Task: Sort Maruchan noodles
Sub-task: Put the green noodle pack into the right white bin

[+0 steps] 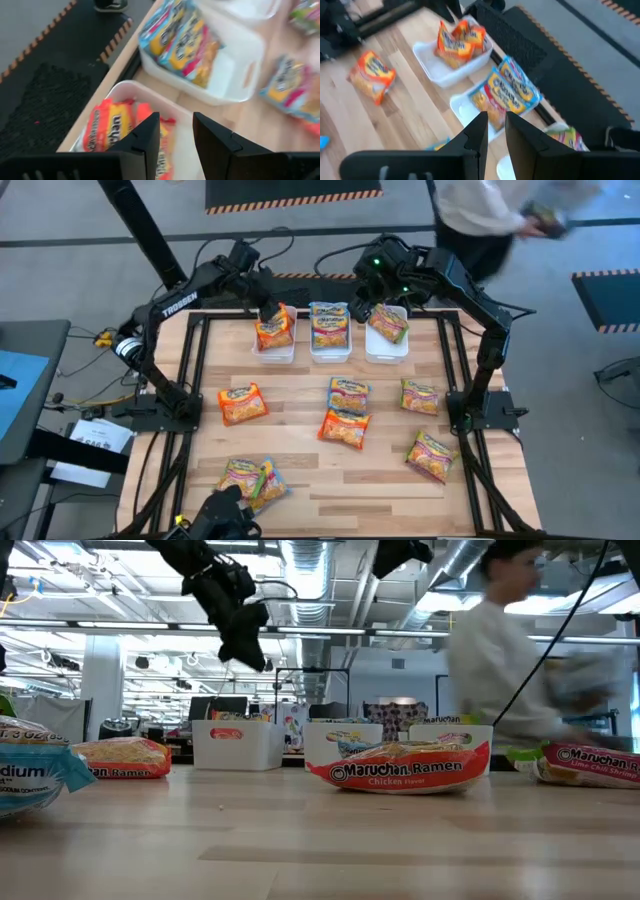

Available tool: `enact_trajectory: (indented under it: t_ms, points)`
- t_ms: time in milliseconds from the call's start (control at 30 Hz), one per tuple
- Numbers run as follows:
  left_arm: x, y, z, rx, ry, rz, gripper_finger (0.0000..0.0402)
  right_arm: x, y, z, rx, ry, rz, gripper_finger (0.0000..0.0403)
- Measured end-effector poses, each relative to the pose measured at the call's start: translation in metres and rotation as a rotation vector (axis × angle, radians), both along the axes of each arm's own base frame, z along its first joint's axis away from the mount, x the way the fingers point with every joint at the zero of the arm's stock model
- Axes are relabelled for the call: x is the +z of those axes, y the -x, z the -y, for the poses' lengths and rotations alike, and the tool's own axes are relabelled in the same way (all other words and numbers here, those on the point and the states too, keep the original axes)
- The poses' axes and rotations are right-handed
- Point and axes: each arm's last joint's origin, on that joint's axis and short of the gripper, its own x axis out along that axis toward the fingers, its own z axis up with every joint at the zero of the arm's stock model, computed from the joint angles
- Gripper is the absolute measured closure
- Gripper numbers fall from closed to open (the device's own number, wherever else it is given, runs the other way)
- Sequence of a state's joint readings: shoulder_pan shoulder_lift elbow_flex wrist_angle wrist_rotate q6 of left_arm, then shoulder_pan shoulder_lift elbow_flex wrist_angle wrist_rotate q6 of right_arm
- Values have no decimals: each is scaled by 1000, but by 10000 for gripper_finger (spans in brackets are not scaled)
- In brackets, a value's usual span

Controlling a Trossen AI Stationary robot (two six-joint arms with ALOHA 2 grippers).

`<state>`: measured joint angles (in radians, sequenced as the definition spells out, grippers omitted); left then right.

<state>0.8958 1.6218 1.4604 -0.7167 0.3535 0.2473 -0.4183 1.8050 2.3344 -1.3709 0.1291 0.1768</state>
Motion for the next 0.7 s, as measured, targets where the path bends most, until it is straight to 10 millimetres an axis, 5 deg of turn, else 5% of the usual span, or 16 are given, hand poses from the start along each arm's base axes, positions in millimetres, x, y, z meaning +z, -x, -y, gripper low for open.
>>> enact_trajectory:
  t_ms: [333,700]
  points:
    - [40,-5,12,-100,67,99,301,-9,9,-7,0,-65,-132,310]
    - [39,-17,40,-228,157,66,301,-13,7,-23,86,-181,-145,258]
